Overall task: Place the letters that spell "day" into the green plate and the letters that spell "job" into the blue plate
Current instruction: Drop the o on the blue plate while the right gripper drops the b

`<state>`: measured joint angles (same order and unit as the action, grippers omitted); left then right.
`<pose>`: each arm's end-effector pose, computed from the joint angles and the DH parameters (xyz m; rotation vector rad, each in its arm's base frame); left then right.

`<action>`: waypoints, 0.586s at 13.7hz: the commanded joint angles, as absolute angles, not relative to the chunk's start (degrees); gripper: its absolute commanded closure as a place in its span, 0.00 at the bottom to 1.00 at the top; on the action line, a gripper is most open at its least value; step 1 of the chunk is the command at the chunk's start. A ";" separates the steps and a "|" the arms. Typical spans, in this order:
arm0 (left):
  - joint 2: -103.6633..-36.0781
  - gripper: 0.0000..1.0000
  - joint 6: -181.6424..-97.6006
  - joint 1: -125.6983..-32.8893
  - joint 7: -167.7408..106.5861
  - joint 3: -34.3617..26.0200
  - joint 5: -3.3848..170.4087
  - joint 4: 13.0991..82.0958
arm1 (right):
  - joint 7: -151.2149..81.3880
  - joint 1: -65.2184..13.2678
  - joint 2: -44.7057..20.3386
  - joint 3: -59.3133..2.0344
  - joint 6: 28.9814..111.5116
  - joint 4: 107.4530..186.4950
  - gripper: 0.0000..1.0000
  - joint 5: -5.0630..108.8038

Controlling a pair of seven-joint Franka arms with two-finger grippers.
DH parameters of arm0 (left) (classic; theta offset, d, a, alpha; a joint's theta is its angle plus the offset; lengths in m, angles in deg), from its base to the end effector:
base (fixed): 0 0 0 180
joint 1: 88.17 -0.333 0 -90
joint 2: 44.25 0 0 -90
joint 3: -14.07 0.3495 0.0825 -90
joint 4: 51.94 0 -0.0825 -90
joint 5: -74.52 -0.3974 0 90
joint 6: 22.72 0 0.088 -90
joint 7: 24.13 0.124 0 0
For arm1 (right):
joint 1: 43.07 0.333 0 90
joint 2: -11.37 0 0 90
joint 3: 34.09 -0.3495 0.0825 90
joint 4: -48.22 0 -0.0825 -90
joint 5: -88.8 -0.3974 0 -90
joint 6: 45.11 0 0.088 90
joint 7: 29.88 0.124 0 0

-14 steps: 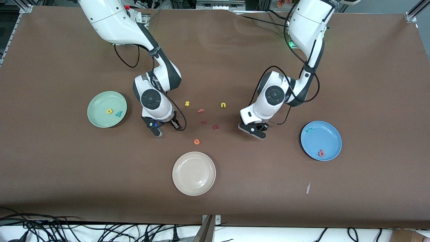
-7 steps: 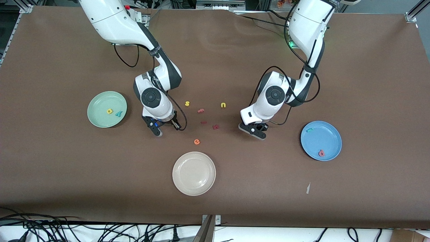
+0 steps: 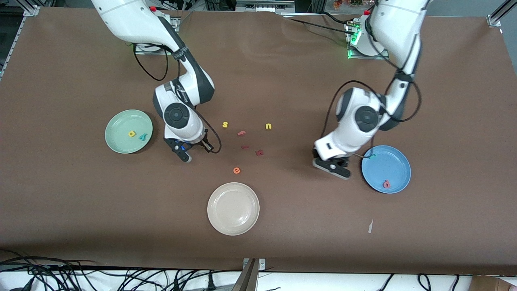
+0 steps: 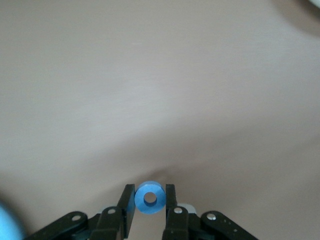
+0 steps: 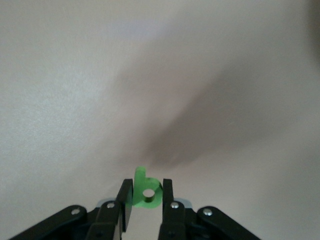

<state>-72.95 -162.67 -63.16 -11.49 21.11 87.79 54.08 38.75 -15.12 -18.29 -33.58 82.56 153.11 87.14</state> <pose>0.6440 -0.2184 0.2658 2.9795 -0.5758 0.1419 0.5834 0.3048 0.2423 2.8552 -1.1026 -0.1428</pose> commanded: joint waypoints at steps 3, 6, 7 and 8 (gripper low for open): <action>-64.29 0.71 -161.59 -73.48 3.00 20.40 85.94 64.16 | 18.16 -14.77 -7.37 -25.76 79.96 163.59 0.94 87.75; -64.29 0.64 -161.68 -76.65 7.07 20.48 86.03 64.78 | 1.99 -14.77 -2.10 -18.64 83.63 171.76 0.94 87.75; -64.55 0.23 -162.03 -76.92 6.73 20.48 86.03 64.78 | -3.46 -14.77 -0.86 -16.01 86.26 175.01 0.94 87.75; -64.73 0.00 -162.20 -76.92 6.29 20.48 86.12 64.87 | -8.47 -14.77 -0.15 -13.20 88.55 177.83 0.94 87.66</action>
